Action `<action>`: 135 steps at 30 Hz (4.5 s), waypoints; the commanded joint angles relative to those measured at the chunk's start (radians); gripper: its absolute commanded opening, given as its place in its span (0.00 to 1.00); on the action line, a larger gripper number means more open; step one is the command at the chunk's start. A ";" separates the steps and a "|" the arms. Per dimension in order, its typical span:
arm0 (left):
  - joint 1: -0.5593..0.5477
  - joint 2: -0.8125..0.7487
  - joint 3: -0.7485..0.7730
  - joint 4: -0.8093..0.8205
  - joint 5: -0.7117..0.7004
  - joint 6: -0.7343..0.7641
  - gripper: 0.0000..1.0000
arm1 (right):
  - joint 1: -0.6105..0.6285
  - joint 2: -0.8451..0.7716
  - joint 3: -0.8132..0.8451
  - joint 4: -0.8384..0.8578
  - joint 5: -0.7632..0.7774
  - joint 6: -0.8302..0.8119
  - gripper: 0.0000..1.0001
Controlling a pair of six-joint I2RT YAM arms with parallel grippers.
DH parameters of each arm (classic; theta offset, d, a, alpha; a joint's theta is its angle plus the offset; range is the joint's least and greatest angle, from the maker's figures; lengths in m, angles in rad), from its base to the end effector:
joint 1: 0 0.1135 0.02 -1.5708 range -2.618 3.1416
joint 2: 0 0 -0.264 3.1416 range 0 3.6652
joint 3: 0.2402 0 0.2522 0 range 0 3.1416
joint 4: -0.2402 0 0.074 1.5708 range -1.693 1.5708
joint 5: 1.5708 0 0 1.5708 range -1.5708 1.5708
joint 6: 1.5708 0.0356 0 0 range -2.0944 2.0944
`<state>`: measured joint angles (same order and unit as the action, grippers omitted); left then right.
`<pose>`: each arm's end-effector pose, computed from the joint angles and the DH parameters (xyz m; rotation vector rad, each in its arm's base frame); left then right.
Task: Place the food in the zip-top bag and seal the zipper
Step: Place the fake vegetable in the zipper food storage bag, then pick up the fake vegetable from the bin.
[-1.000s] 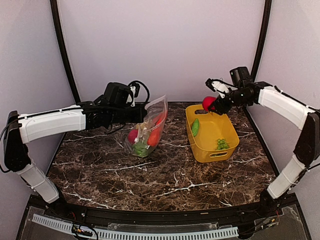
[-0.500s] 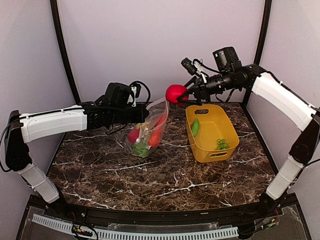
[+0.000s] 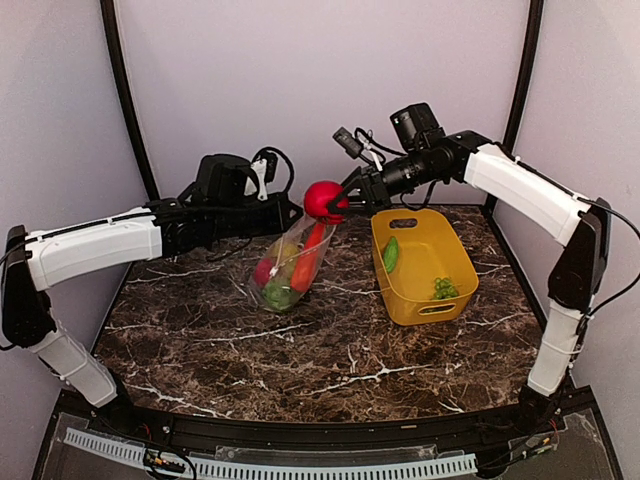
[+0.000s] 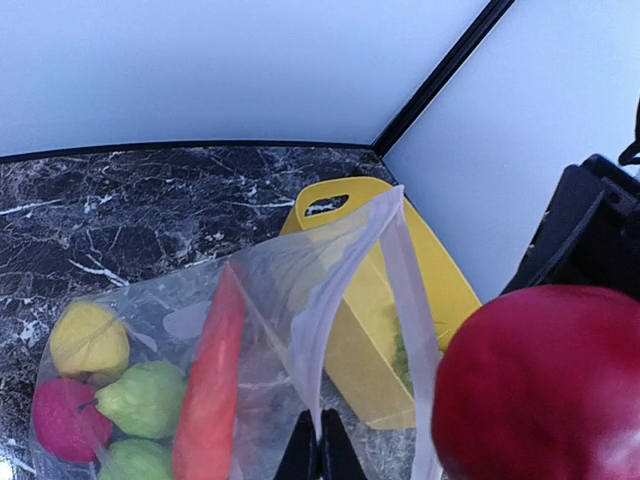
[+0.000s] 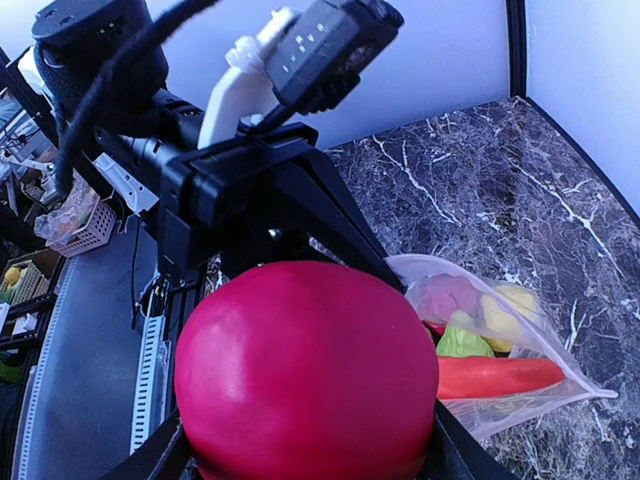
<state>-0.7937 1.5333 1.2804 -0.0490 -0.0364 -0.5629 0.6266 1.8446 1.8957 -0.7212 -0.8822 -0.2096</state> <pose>0.2582 -0.2607 0.3415 0.2009 1.9627 -0.8830 0.3149 0.2619 0.3801 -1.3246 1.7698 1.2111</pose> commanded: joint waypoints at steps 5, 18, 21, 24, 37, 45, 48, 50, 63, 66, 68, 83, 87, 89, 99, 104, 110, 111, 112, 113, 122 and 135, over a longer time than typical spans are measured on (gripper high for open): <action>0.008 -0.070 0.023 0.076 0.033 -0.035 0.01 | 0.014 0.045 0.007 0.003 0.053 0.043 0.50; 0.008 -0.075 -0.017 0.111 0.020 -0.059 0.01 | 0.107 0.113 0.056 -0.093 0.220 -0.028 0.57; 0.008 -0.071 -0.018 0.112 0.015 -0.057 0.01 | 0.115 0.117 0.087 -0.098 0.209 -0.012 0.70; 0.008 -0.070 -0.018 0.102 0.002 -0.048 0.01 | 0.116 0.112 0.132 -0.118 0.184 -0.007 0.78; 0.028 -0.061 -0.039 0.098 -0.007 -0.063 0.01 | 0.008 0.020 0.158 -0.131 0.226 0.014 0.88; 0.035 -0.122 -0.039 0.101 -0.121 0.037 0.01 | -0.251 -0.038 -0.002 -0.041 0.343 0.079 0.81; 0.047 -0.087 -0.036 0.066 -0.033 0.031 0.01 | -0.320 -0.027 -0.103 -0.010 0.372 0.157 0.81; 0.047 -0.078 -0.092 0.175 0.060 -0.020 0.01 | -0.352 -0.028 -0.190 0.026 0.327 0.221 0.80; 0.049 -0.063 -0.106 0.194 0.047 -0.082 0.01 | -0.364 0.078 -0.392 0.207 0.253 0.539 0.67; 0.049 -0.066 -0.109 0.185 0.020 -0.084 0.01 | -0.364 0.129 -0.353 0.190 0.292 0.586 0.66; 0.049 -0.070 -0.115 0.177 0.011 -0.081 0.01 | -0.363 0.157 -0.330 0.187 0.304 0.608 0.64; 0.050 -0.059 -0.102 0.143 -0.018 -0.052 0.01 | -0.327 0.338 -0.129 0.081 0.509 0.694 0.57; 0.050 -0.063 -0.109 0.142 -0.025 -0.052 0.01 | -0.309 0.362 -0.110 0.062 0.548 0.715 0.55; 0.050 -0.065 -0.112 0.143 -0.027 -0.052 0.01 | -0.304 0.377 -0.096 0.056 0.548 0.719 0.55; 0.050 -0.083 -0.121 0.124 -0.040 -0.046 0.01 | -0.284 0.437 -0.040 0.009 0.639 0.762 0.47; 0.050 -0.088 -0.126 0.123 -0.042 -0.049 0.01 | -0.262 0.442 -0.041 -0.008 0.679 0.782 0.48; 0.050 -0.101 -0.136 0.119 -0.049 -0.051 0.01 | -0.215 0.390 -0.108 -0.029 0.741 0.842 0.52; 0.050 -0.105 -0.139 0.119 -0.051 -0.051 0.01 | -0.205 0.371 -0.123 -0.028 0.750 0.851 0.51; 0.050 -0.106 -0.142 0.120 -0.056 -0.050 0.01 | -0.197 0.362 -0.132 -0.029 0.762 0.857 0.51; 0.050 -0.108 -0.144 0.120 -0.058 -0.051 0.01 | -0.187 0.359 -0.137 -0.030 0.774 0.863 0.50; 0.050 -0.111 -0.151 0.114 -0.056 -0.055 0.01 | -0.182 0.427 -0.109 -0.056 0.847 0.884 0.43; 0.050 -0.106 -0.130 0.108 -0.051 -0.047 0.01 | -0.210 0.221 -0.164 -0.016 0.869 0.837 0.24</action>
<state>-0.7486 1.4567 1.1423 0.0723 -0.0891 -0.6224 0.4446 2.2131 1.7813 -0.7551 -0.0406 0.6518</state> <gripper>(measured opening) 0.010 0.355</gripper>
